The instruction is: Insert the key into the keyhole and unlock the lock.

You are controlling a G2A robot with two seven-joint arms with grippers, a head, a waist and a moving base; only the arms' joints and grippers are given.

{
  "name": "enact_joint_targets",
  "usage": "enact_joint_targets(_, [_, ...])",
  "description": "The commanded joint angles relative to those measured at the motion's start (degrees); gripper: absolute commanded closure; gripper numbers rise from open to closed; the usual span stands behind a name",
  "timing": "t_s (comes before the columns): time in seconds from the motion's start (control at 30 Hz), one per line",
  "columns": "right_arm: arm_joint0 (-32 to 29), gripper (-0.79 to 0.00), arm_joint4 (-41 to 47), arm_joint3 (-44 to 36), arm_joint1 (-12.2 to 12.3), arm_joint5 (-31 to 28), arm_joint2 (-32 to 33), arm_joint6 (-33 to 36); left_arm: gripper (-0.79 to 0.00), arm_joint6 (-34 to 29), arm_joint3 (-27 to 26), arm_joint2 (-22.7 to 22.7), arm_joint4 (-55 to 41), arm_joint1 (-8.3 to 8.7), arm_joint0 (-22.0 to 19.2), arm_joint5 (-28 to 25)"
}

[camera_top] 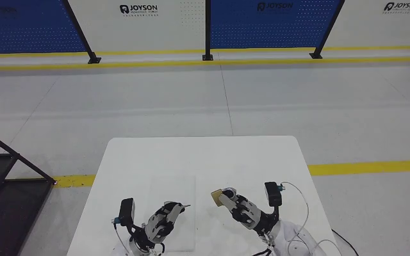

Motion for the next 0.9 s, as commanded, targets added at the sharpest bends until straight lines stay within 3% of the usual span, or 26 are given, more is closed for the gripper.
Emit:
enact_joint_targets(0.0, [-0.01,0.000,0.00,0.03,-0.01,-0.03,-0.04,-0.05,0.000,0.03,-0.02,-0.01,0.04,0.00,0.01,0.03])
enact_joint_targets(0.23, [-0.01,0.000,0.00,0.03,-0.01,-0.03,-0.04,-0.05,0.000,0.03,-0.02,-0.01,0.04,0.00,0.01,0.03])
enact_joint_targets(0.4, [-0.36,0.000,0.98,-0.87,-0.37,3.11,-1.61,-2.71,0.000,-0.88,-0.93,1.26,-1.45,-0.25,-0.27,0.86])
enact_joint_targets(0.63, [-0.76,0.000,-3.42,-1.43,-1.61,2.78,-5.40,-13.42,0.000,4.26,-1.05,5.94,-5.67,-1.68,-2.08,4.26])
enact_joint_targets(0.87, [0.01,0.000,-9.63,1.18,-2.96,1.54,-8.63,-24.31,0.000,3.86,-0.10,9.87,-7.91,-2.65,-3.90,3.85])
